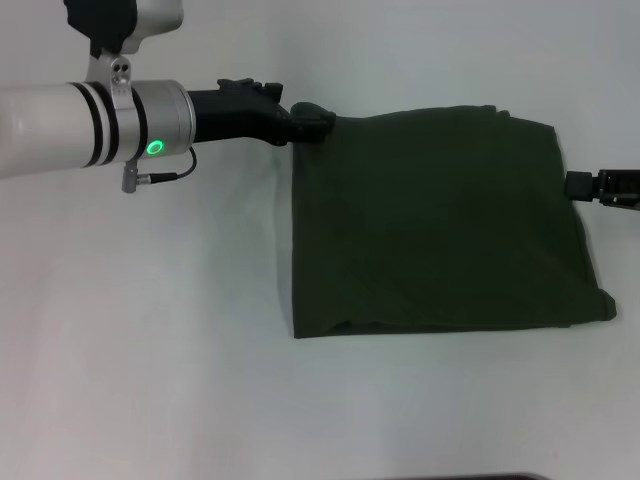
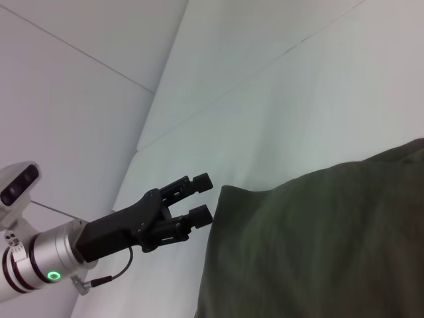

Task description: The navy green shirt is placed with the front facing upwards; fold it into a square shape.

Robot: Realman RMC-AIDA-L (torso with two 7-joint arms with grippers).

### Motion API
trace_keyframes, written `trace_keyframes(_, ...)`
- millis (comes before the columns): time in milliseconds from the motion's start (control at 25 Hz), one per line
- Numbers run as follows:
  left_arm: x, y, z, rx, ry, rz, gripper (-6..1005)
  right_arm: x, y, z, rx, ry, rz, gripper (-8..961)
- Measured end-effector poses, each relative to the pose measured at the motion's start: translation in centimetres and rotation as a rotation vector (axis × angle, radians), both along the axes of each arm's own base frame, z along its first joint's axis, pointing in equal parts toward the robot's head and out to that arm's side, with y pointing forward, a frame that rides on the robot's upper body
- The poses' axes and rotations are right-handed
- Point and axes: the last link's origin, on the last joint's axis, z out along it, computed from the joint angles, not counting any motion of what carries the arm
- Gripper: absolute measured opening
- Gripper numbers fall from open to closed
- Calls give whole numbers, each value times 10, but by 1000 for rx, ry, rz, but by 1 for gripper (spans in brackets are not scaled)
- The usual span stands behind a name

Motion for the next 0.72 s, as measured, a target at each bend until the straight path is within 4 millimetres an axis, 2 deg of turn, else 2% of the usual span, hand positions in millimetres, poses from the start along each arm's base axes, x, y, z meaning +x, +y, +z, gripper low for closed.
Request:
trace_keyframes(320, 2, -10, -8, -81, -5, 21, 931, 0, 0, 0, -4, 6, -10, 268)
trace_keyframes(720, -2, -16, -4, -130, -24, 63, 930, 2, -3, 0, -5, 7, -22, 267)
